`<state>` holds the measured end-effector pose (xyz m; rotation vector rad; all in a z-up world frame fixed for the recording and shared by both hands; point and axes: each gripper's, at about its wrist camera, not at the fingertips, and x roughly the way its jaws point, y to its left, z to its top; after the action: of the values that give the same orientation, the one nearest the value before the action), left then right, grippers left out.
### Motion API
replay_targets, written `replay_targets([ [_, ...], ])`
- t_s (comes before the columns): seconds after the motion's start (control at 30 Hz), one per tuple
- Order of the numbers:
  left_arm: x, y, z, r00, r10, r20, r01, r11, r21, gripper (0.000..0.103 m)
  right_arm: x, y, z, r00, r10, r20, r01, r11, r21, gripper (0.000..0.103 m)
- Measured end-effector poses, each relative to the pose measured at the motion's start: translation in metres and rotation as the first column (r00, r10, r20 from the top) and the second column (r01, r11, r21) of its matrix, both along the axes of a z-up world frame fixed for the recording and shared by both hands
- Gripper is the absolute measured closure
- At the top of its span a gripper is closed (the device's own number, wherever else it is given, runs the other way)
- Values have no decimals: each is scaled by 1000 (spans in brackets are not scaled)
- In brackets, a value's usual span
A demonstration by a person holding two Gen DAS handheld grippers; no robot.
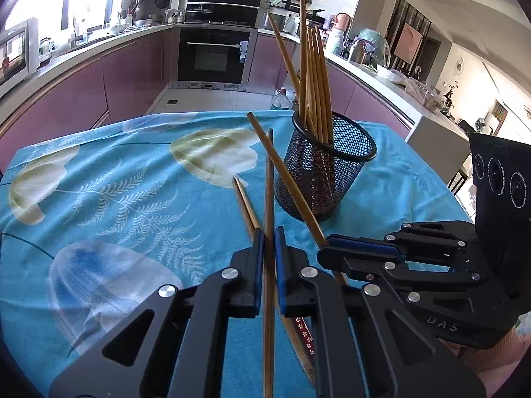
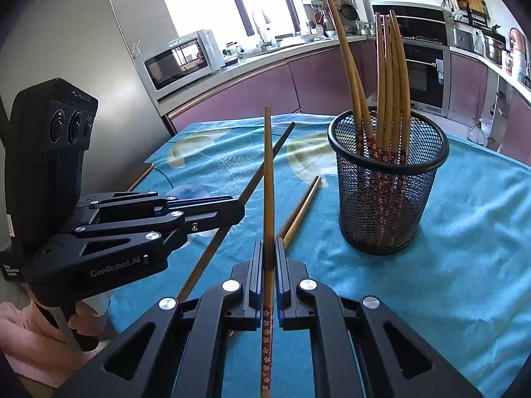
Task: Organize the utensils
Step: 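Lift both chopsticks upright and carry them over the mesh cup, then lower the chopsticks into the mesh cup and open both grippers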
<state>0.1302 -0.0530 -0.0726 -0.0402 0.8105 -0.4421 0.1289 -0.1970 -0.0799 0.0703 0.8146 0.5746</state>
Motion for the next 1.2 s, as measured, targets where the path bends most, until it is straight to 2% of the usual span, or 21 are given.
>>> replay_targets([
  [0.23, -7, 0, 13, 1000, -21, 17, 22, 999, -30, 96, -5, -7, 10, 1000, -5, 28, 5, 1000, 18, 97],
  [0.57, -20, 3, 58, 993, -67, 100, 78, 991, -106, 96, -11, -32, 37, 993, -56, 104, 50, 997, 60, 97],
  [1.2, -10, -5, 124, 971, -55, 233, 97, 981, -170, 96, 7, -70, 83, 957, -152, 247, 128, 986, 108, 97],
])
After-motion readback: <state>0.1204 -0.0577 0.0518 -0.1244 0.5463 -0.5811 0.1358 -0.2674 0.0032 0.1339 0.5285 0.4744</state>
